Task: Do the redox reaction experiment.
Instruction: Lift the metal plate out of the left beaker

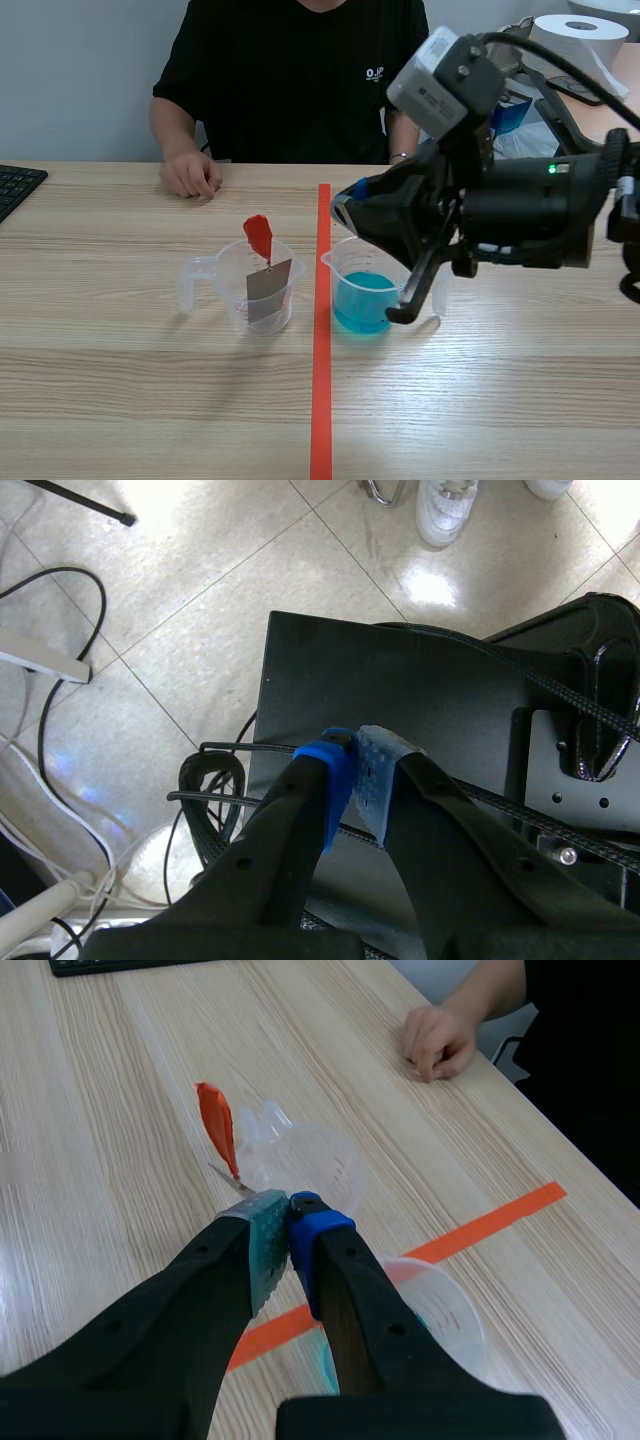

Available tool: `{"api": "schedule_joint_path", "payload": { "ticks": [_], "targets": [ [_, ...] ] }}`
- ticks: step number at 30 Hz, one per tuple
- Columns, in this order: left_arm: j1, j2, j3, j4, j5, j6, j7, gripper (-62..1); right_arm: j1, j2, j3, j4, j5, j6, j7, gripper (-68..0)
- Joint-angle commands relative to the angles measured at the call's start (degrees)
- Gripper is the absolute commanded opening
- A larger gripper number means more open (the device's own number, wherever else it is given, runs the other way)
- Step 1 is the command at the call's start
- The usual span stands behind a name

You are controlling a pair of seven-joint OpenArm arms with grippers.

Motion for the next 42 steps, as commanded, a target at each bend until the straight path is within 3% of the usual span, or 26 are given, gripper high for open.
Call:
{"api": "schedule_joint_path", "payload": {
  "ticks": [1, 11, 17, 19, 20, 24, 27, 35, 42],
  "targets": [
    [0.44, -0.04, -0.17, 0.35, 0.02, -0.15, -0.59, -58.2, -0.59, 2.19, 1.36, 1.36, 2.27, 0.09, 1.03, -66.9],
    [0.44, -0.04, -0.17, 0.35, 0.02, -0.15, -0.59, -58.2, -7.06, 12.98, 7.41, 3.21, 14.49, 0.42, 3.04, -66.9],
    [0.44, -0.04, -0.17, 0.35, 0.02, -0.15, -0.57, -58.2, -7.87, 14.84, 8.98, 3.21, 15.76, 0.44, 3.78, -66.1],
    [0.44, -0.04, -0.17, 0.35, 0.02, -0.15, -0.57, -58.2, -7.89, 14.82, 9.01, 3.21, 15.06, 0.46, 3.13, -56.7],
    [0.44, -0.04, -0.17, 0.35, 0.02, -0.15, -0.57, -58.2, -7.89, 14.82, 9.01, 3.21, 15.08, 0.57, 2.71, -48.7],
    [0.44, -0.04, -0.17, 0.35, 0.02, -0.15, -0.57, -58.2, -7.89, 14.62, 8.96, 3.21, 15.17, 5.25, 3.69, -12.6],
    [0.44, -0.07, -0.17, 0.35, 0.02, -0.15, -0.57, -58.2, -7.89, 14.32, 8.96, 3.21, 15.28, 5.18, 3.43, 0.4],
    [0.44, -0.04, -0.17, 0.35, 0.02, -0.15, -0.57, -58.2, -7.87, 14.27, 8.96, 3.21, 14.36, 5.2, 3.43, 0.4],
    [0.44, -0.04, -0.17, 0.35, 0.02, -0.15, -0.57, -58.2, -7.54, 10.25, 8.96, 3.19, 8.07, 5.2, 3.41, 0.4]
  ]
}}
